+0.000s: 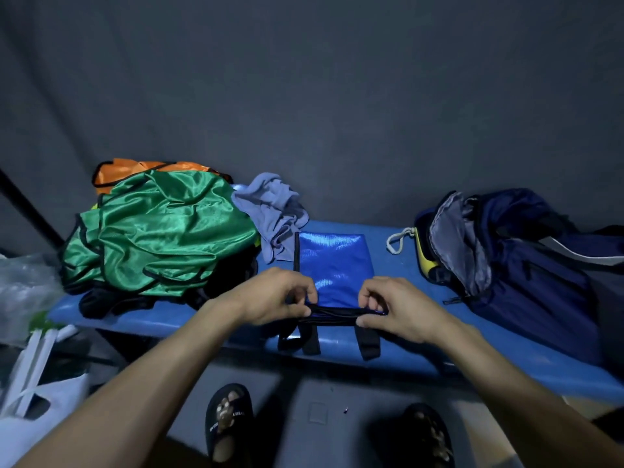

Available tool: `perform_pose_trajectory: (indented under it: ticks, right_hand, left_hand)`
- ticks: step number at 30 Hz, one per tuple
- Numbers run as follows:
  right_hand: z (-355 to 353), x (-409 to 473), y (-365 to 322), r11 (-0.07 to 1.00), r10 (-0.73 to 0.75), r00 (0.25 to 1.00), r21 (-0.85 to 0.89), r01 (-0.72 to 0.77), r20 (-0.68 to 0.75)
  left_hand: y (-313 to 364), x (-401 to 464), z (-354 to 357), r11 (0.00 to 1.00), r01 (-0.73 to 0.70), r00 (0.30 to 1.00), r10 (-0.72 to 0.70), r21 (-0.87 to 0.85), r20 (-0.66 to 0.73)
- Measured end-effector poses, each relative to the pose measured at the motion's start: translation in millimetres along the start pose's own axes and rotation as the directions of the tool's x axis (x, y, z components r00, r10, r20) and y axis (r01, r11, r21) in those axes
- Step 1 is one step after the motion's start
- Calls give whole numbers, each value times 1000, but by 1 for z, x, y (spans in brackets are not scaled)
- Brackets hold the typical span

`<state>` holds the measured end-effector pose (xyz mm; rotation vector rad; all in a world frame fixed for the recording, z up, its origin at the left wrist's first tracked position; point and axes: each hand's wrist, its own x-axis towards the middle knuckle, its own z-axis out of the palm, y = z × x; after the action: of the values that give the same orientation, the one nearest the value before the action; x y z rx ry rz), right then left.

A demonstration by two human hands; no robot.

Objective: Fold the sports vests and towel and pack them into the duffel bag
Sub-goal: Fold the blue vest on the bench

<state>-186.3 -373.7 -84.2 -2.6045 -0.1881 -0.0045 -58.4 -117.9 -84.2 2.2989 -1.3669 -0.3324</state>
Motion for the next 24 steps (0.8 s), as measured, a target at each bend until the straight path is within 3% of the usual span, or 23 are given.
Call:
perform_pose_trajectory:
  ticks: [3,7,12,17,21,24]
  right_hand:
    - [-1,-12,4,998,25,998,66,-21,-65]
    - [6,-21,10,999,41,989,13,-39,-144]
    - [19,-25,7,999,44,955,-1,-46,-295]
    - [35,-25,8,1000,-6,899,-30,-8,-439]
    - [35,-22,6,996,50,910,85,-16,-411]
    - [29,-23,6,970,170,947,218,-112,-272]
  left_hand:
    - [1,-3,4,999,14,999,-15,-33,-37]
    - [9,4,12,997,-2,982,16,71,-191]
    - [28,14,26,980,-66,993,82,190,-80]
    - [21,15,27,981,-24,993,46,194,-111]
    - [17,13,28,991,28,987,-7,130,-161]
    - [14,13,29,996,69,977,-55,59,-205]
